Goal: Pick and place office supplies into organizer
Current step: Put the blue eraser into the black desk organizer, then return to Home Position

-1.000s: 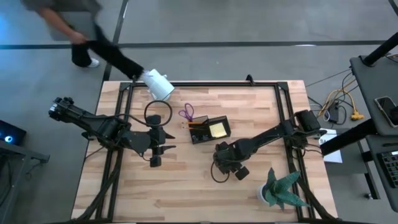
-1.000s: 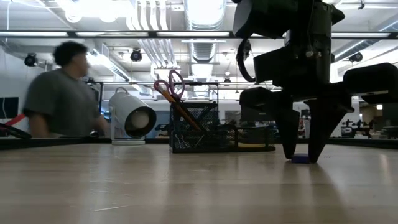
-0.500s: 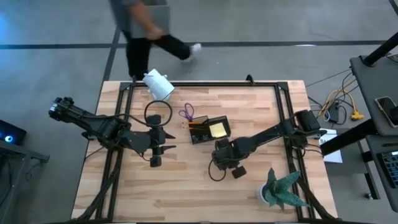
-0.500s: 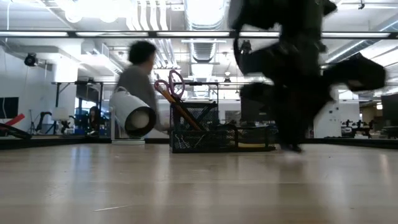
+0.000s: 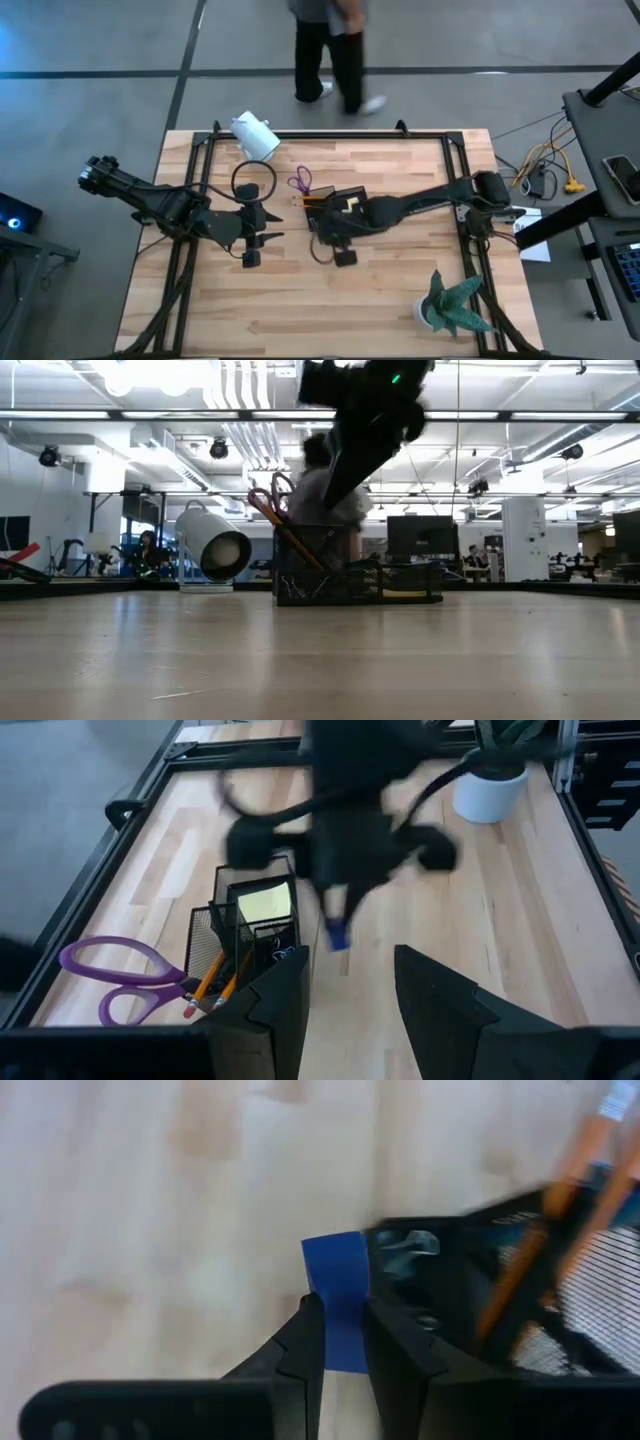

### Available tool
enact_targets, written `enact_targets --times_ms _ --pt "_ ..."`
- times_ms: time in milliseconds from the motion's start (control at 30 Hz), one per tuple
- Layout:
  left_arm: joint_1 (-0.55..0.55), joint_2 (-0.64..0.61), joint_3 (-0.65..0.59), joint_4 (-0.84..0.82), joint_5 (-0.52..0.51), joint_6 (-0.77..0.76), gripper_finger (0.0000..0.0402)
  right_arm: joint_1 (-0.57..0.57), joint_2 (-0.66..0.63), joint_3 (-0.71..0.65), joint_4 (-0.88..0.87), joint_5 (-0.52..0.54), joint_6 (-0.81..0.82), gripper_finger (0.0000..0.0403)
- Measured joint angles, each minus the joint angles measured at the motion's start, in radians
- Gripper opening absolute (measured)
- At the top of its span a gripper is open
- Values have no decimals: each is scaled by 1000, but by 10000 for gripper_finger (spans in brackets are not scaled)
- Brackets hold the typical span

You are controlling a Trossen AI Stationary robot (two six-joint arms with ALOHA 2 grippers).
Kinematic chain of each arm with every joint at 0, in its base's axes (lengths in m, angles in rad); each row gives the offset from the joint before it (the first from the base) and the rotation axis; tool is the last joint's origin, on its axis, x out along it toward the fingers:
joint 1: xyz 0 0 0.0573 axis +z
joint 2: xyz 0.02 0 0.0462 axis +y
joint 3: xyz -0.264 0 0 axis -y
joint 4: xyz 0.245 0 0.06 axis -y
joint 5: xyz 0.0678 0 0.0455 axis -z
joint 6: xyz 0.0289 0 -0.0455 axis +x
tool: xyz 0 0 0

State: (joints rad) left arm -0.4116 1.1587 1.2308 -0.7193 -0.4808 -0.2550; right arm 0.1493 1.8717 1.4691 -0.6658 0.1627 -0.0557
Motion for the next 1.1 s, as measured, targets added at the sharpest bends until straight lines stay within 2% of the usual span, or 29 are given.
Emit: enact_targets --times_ms 233,500,633,833,1100 --pt "0 0 0 4 0 0 129 -107 130 52 7 1 -13 58" --pt "0 0 0 2 0 0 129 -125 174 62 8 26 -9 58" --pt "0 0 0 2 0 0 129 -118 152 63 8 83 24 58" --pt "0 0 0 2 0 0 129 -99 55 65 -55 246 102 59" --pt "0 0 0 21 0 0 129 -64 -39 21 -327 260 256 59"
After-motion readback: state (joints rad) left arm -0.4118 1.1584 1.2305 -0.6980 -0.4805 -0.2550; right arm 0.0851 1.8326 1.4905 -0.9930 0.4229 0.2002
